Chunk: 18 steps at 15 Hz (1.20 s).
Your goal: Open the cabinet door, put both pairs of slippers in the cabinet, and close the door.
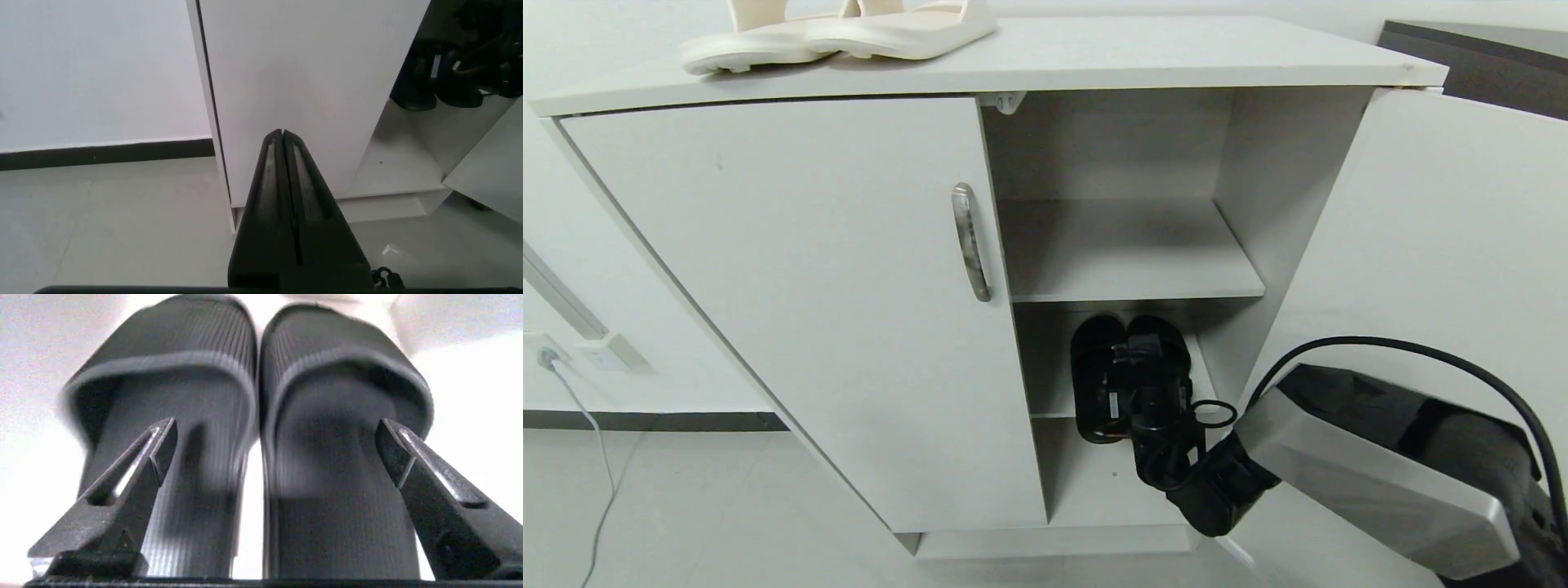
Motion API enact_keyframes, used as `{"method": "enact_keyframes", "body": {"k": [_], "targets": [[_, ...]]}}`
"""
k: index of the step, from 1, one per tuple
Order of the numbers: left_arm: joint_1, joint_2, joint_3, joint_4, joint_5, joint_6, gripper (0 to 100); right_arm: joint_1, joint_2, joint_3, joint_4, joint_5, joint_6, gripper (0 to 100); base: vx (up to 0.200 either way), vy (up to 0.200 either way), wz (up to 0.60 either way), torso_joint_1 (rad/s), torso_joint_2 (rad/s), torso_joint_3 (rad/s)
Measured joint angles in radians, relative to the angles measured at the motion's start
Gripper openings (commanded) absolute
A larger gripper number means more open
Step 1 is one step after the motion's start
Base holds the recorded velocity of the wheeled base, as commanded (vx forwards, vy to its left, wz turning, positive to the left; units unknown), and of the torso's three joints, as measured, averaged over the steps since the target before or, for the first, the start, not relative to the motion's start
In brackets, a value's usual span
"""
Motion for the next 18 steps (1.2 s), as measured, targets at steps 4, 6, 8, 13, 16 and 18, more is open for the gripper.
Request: {"method": "enact_keyframes", "body": {"k": [4, 6, 8, 13, 16, 18], "targets": [[0.001, 0.000, 0.000, 0.000, 0.000, -0.009, 0, 0.057, -0.147, 0.286, -0.141, -0.023, 0.005, 100, 0.000, 0.000, 0.00, 0.000, 0.00, 0.000], [0.000, 0.000, -0.001, 0.000, 0.000, -0.010, 0, 0.077, -0.232, 0.418, -0.219, -0.014, 0.006, 100, 0.000, 0.000, 0.00, 0.000, 0.00, 0.000], [0.000, 0.000, -0.001, 0.000, 0.001, -0.011, 0, 0.101, -0.280, 0.468, -0.230, -0.008, 0.004, 100, 0.000, 0.000, 0.00, 0.000, 0.00, 0.000], [0.000, 0.000, -0.001, 0.000, 0.000, -0.014, 0, 0.128, -0.315, 0.488, -0.230, -0.008, 0.002, 100, -0.160, 0.000, 0.00, 0.005, 0.00, 0.005], [0.000, 0.000, -0.001, 0.000, 0.000, -0.014, 0, 0.135, -0.317, 0.490, -0.231, -0.008, 0.003, 100, -0.200, 0.000, 0.00, -0.002, 0.00, 0.009], [0.000, 0.000, 0.000, 0.000, 0.000, -0.014, 0, 0.136, -0.316, 0.490, -0.234, -0.009, 0.004, 100, -0.200, 0.000, 0.00, 0.000, 0.01, 0.000]]}}
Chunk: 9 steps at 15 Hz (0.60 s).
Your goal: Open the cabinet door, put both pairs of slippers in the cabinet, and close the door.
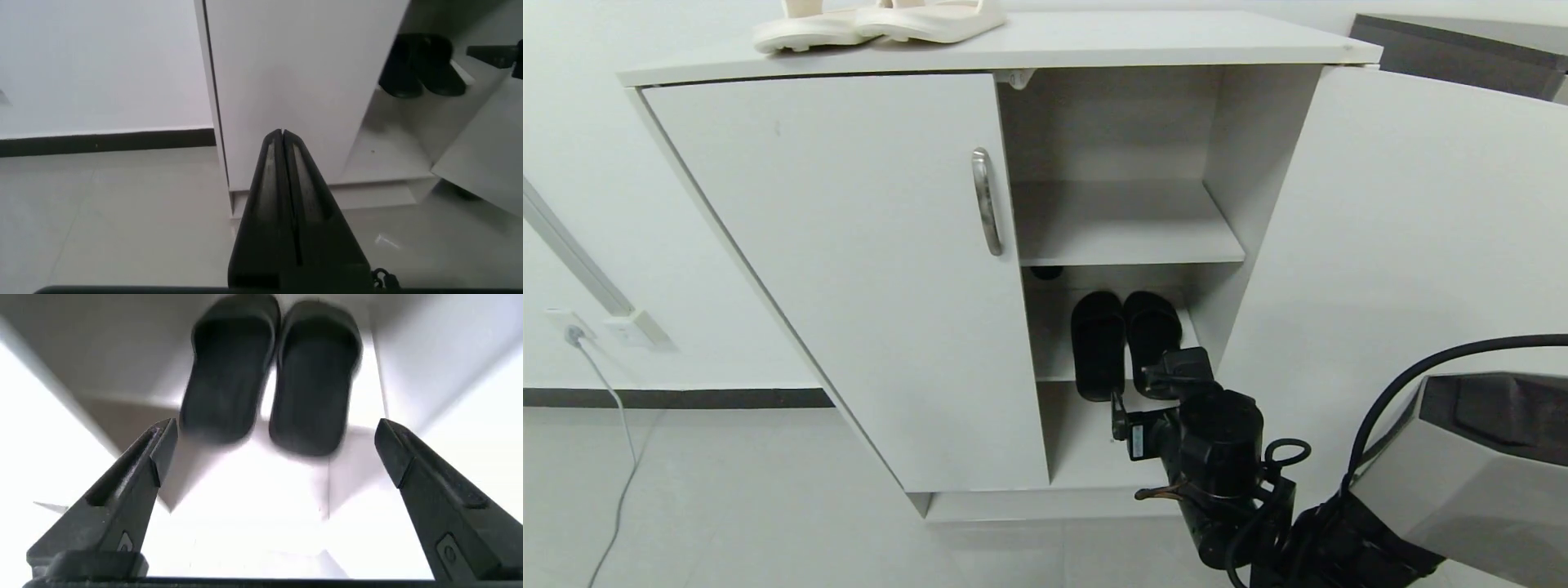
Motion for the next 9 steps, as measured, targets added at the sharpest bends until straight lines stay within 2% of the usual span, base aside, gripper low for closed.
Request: {"method": "enact_keyframes", "body": {"k": [9], "targets": [[-0.001, 0.000, 0.000, 0.000, 0.000, 0.001, 0, 0.001, 0.003, 0.006, -0.014, -0.001, 0.001, 100, 0.000, 0.000, 0.00, 0.000, 0.00, 0.000]]}}
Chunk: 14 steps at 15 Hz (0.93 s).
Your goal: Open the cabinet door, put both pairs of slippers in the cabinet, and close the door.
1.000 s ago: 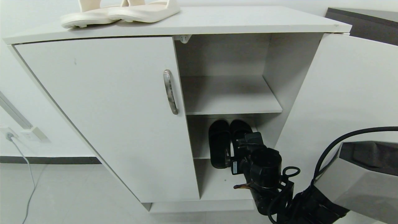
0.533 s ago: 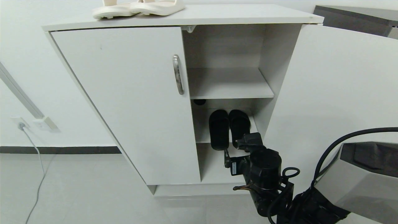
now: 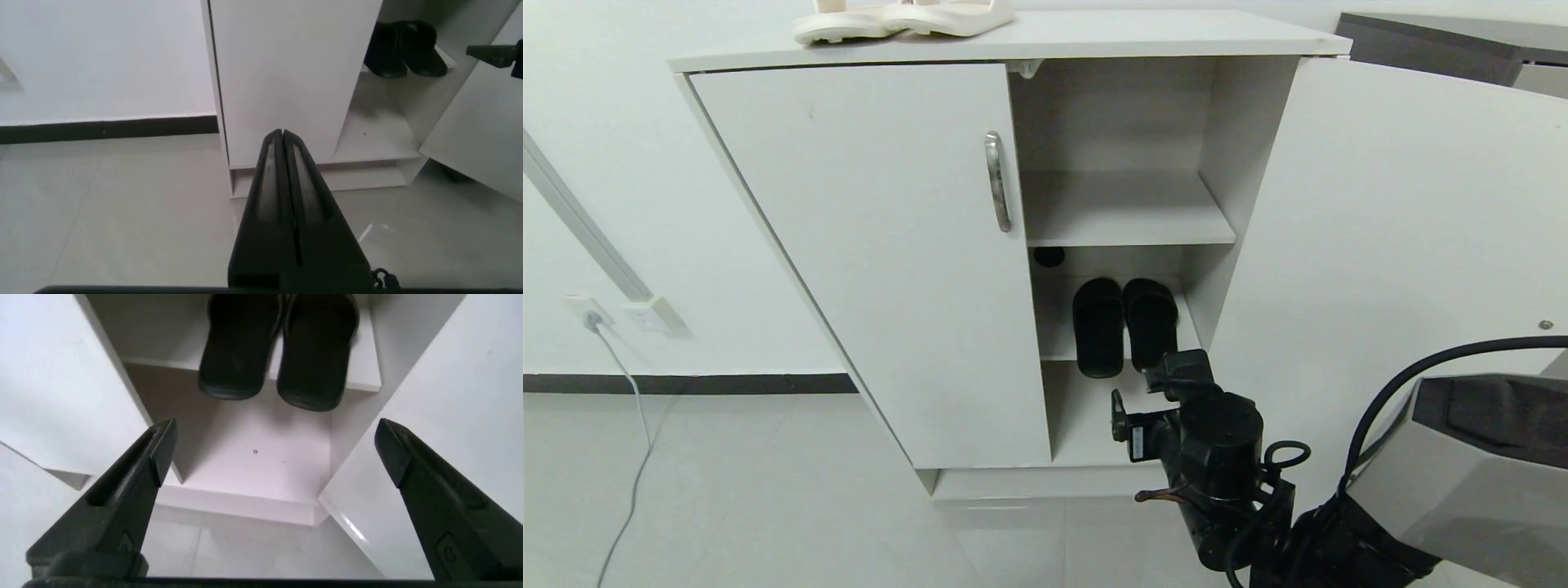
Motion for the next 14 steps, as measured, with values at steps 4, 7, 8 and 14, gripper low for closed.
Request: {"method": "enact_keyframes", "body": {"k": [4, 7, 8, 14], "targets": [[0.001, 0.000, 0.000, 0.000, 0.000, 0.000, 0, 0.001, -0.001, 0.008, -0.001, -0.002, 0.000, 100, 0.000, 0.000, 0.00, 0.000, 0.00, 0.000], [0.001, 0.000, 0.000, 0.000, 0.000, 0.001, 0, 0.000, -0.001, 0.009, -0.001, -0.002, 0.000, 100, 0.000, 0.000, 0.00, 0.000, 0.00, 0.000], [0.001, 0.000, 0.000, 0.000, 0.000, 0.000, 0, 0.000, 0.000, 0.011, 0.000, -0.002, 0.000, 100, 0.000, 0.000, 0.00, 0.000, 0.00, 0.000], [0.001, 0.000, 0.000, 0.000, 0.000, 0.002, 0, 0.000, 0.005, 0.014, 0.001, 0.000, 0.000, 100, 0.000, 0.000, 0.00, 0.005, 0.00, 0.155]]}}
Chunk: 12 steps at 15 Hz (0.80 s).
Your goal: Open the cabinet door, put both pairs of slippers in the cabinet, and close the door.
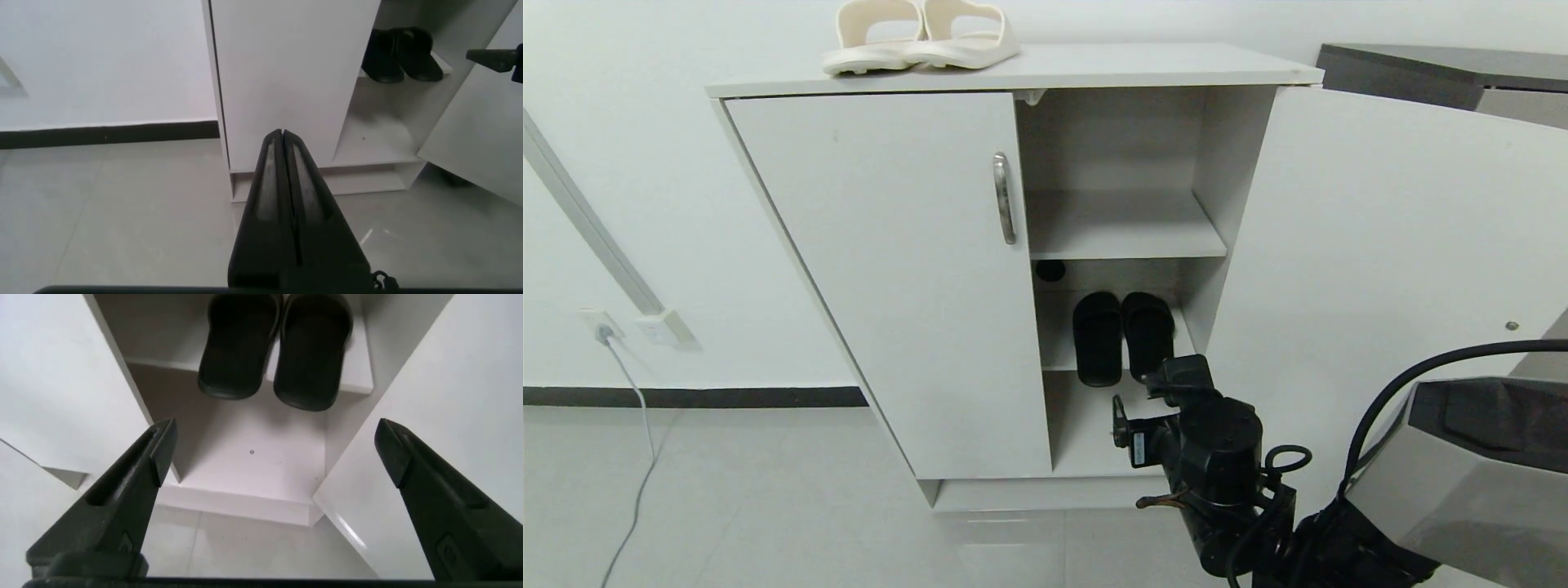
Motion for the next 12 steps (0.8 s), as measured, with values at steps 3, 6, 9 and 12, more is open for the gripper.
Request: {"method": "enact_keyframes", "body": {"k": [3, 6, 9, 12], "targets": [[0.000, 0.000, 0.000, 0.000, 0.000, 0.000, 0, -0.001, 0.001, 0.001, 0.000, 0.000, 0.001, 100, 0.000, 0.000, 0.00, 0.004, 0.00, 0.198], [0.000, 0.000, 0.000, 0.000, 0.000, 0.001, 0, -0.002, 0.003, 0.002, 0.000, -0.003, 0.001, 100, 0.000, 0.000, 0.00, 0.005, 0.00, 0.201], [0.000, 0.000, 0.000, 0.000, 0.000, 0.003, 0, -0.007, 0.003, 0.001, 0.000, -0.006, 0.000, 100, 0.000, 0.000, 0.00, -0.003, 0.00, 0.072], [0.000, 0.000, 0.000, 0.000, 0.000, 0.002, 0, -0.012, 0.004, 0.001, 0.001, -0.006, 0.000, 100, 0.000, 0.000, 0.00, 0.000, 0.00, 0.000]]}}
